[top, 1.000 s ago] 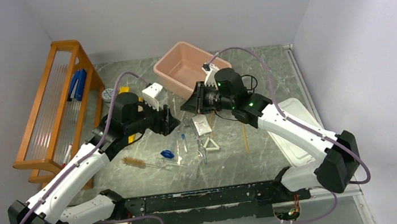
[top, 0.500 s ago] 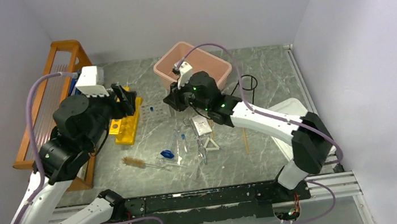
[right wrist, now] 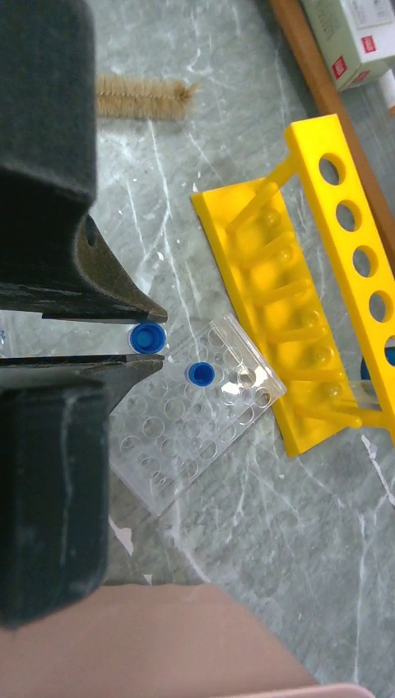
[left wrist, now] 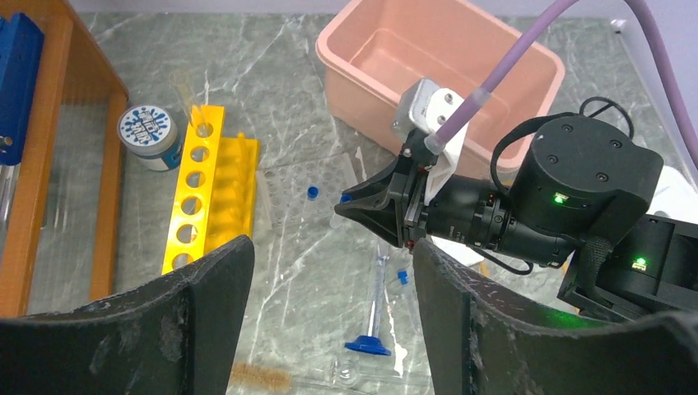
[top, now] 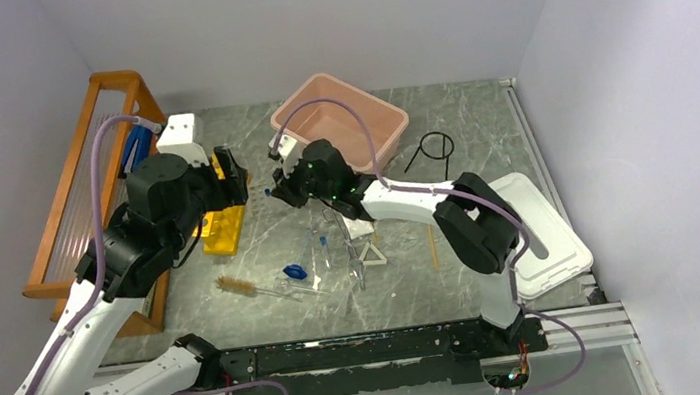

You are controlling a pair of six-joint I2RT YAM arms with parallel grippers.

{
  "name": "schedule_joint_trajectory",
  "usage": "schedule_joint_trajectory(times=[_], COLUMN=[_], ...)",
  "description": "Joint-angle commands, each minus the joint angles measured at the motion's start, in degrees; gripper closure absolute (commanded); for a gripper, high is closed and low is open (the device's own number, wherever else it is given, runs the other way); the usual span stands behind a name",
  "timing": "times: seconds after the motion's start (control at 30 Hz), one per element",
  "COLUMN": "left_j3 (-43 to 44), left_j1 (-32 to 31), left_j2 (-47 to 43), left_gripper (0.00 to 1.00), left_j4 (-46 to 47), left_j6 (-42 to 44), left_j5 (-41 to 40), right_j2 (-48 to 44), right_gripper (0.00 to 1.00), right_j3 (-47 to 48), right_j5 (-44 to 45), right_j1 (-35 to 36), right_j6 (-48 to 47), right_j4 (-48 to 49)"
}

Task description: Organize the chemistry lab equipment

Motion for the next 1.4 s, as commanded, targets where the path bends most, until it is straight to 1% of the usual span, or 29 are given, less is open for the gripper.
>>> schedule_joint_trajectory(times=[0.0, 0.13, 0.33, 0.53, 0.8, 1.0, 1.37], left_j3=[2.38, 2.88, 3.52, 2.09, 0.47, 0.02, -0.59], left_j1=[-0.23, -0.23, -0.23, -0.23, -0.23, -0.23, -0.23], left_j2=[0.67, 1.42, 2.0, 1.08, 0.59, 0.65, 0.55], left_gripper=[0.25, 0.25, 0.25, 0.24, 0.24, 0.24, 0.24], left_j4=[-1.92, -2.6, -2.82, -2.57, -2.34, -2.33, -2.33], left_j6=[-0.21, -0.61, 0.29, 0.62, 0.74, 0.89, 0.91], left_j5=[-1.75, -2.07, -2.81, -3.36, -3.44, -3.29, -3.21], right_j2=[2.12, 2.77, 4.98, 7.14, 9.11, 10.4, 11.49], right_gripper=[0.87, 0.87, 0.87, 0.87, 0.87, 0.83, 0.77], right_j3=[1.18, 0.23, 1.44, 3.48, 4.44, 5.92, 6.2], right_j5=[-2.66, -2.12, -0.09, -1.73, -0.77, -0.62, -0.62], right_j1=[0.07, 0.04, -0.45, -0.9, -0.87, -0.82, -0.88], right_j6=[-4.49, -5.87, -5.81, -6.07, -6.96, -6.81, -6.47], right_j4=[6.05, 8.55, 9.5, 7.14, 5.8, 4.0, 4.57])
